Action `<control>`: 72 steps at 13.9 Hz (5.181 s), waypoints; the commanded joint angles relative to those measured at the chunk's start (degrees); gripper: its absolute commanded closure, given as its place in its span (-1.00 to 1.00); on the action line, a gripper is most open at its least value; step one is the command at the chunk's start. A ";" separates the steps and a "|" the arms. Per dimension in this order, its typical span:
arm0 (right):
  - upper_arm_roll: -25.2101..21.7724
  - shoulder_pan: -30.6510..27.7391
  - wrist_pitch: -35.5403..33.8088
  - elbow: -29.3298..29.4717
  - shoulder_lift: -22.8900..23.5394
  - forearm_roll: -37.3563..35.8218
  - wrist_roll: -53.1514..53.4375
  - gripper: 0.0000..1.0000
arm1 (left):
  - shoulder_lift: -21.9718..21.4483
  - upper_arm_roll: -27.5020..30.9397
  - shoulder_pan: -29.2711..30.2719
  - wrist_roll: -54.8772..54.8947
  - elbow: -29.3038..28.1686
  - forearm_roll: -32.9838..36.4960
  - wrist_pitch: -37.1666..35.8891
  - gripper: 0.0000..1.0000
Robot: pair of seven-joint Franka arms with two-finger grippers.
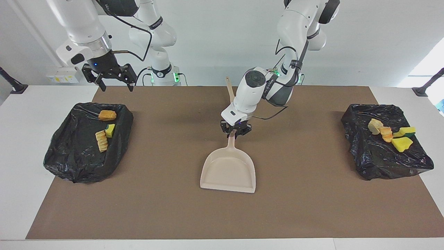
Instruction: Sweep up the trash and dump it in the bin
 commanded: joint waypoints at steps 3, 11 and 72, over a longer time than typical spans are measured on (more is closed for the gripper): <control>0.78 -1.16 -0.26 -0.99 -1.10 1.25 1.09 -1.00 | -2.29 1.59 -0.02 1.68 0.07 -0.51 -3.03 -1.00; 0.78 -1.16 -0.26 -0.99 -1.10 1.25 1.09 -1.00 | -11.69 1.94 11.12 10.18 -0.10 -0.15 -15.67 -1.00; 0.78 -1.16 -0.26 -0.99 -1.10 1.25 1.18 -1.00 | -26.65 7.13 34.43 31.47 11.59 1.95 -43.03 -1.00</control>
